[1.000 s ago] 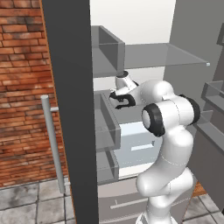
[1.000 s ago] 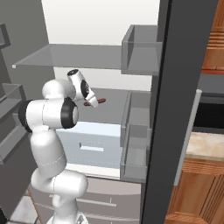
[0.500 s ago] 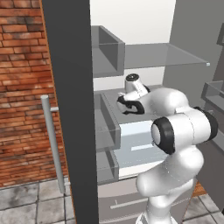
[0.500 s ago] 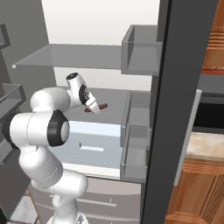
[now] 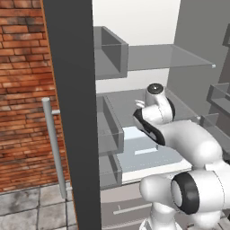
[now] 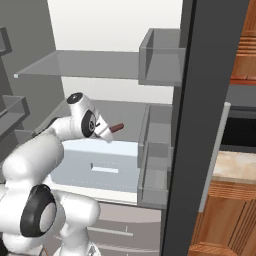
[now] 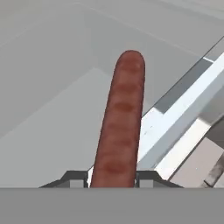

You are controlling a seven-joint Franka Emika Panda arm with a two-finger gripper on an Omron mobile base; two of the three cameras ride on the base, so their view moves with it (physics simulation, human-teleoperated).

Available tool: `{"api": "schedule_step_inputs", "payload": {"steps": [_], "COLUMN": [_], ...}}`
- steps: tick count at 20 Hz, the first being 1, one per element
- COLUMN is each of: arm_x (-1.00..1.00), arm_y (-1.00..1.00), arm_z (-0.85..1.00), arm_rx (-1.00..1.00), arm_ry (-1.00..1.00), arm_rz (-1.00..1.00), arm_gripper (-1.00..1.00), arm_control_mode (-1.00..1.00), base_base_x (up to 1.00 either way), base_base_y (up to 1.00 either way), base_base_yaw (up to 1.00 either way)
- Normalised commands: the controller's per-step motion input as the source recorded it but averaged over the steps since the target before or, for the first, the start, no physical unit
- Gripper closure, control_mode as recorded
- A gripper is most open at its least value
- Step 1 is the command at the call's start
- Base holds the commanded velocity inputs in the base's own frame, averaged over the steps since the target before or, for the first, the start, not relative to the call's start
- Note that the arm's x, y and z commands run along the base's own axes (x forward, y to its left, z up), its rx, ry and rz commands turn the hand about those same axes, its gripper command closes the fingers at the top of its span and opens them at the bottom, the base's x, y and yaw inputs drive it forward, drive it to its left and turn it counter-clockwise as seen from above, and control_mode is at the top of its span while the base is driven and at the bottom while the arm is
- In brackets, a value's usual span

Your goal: Retrieve the sausage and cheese from the fridge and place them on the cutting board on the counter.

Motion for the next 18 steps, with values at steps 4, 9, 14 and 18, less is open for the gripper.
{"api": "schedule_step_inputs", "payload": {"steps": [4, 9, 14, 18], "arm_x": [-1.00, -1.00, -1.00, -1.00], "arm_y": [-0.10, -0.01, -0.03, -0.13], "arm_z": [0.62, 0.74, 0.87, 0.83], "arm_rx": [0.00, 0.00, 0.00, 0.00], "arm_ry": [-0.04, 0.00, 0.00, -0.02], "arm_rz": [0.03, 0.07, 0.09, 0.07], "arm_gripper": [1.00, 1.00, 1.00, 1.00], "arm_control_mode": [-1.00, -1.00, -1.00, -1.00], "base_base_x": [0.00, 0.00, 0.00, 0.00], "base_base_y": [0.00, 0.00, 0.00, 0.00], "base_base_yaw": [0.00, 0.00, 0.00, 0.00]}}
